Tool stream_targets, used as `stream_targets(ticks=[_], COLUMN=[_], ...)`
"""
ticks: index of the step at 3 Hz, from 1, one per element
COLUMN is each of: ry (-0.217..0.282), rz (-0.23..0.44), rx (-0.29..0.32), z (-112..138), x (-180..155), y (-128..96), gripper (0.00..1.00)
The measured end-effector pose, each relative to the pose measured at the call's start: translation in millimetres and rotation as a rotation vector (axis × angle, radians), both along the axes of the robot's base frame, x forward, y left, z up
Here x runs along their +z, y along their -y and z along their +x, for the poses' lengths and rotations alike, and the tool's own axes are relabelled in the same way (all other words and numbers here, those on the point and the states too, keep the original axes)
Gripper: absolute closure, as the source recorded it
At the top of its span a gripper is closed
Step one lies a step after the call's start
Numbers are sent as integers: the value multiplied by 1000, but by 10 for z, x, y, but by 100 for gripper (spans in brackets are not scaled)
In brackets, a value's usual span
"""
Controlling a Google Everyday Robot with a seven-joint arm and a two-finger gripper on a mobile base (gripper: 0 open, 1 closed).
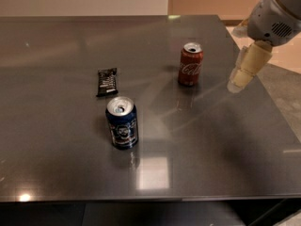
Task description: Knock coke can over
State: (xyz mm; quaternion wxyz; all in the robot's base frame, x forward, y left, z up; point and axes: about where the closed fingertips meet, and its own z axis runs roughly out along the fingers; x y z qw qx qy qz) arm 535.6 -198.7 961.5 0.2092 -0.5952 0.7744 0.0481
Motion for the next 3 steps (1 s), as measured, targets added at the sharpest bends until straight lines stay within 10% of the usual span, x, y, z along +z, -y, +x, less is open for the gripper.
stream_targets(ticks=[3], ry=[20], rz=[140], rx=[-44], z=[990], x=[-431], y=[-368], gripper=[0])
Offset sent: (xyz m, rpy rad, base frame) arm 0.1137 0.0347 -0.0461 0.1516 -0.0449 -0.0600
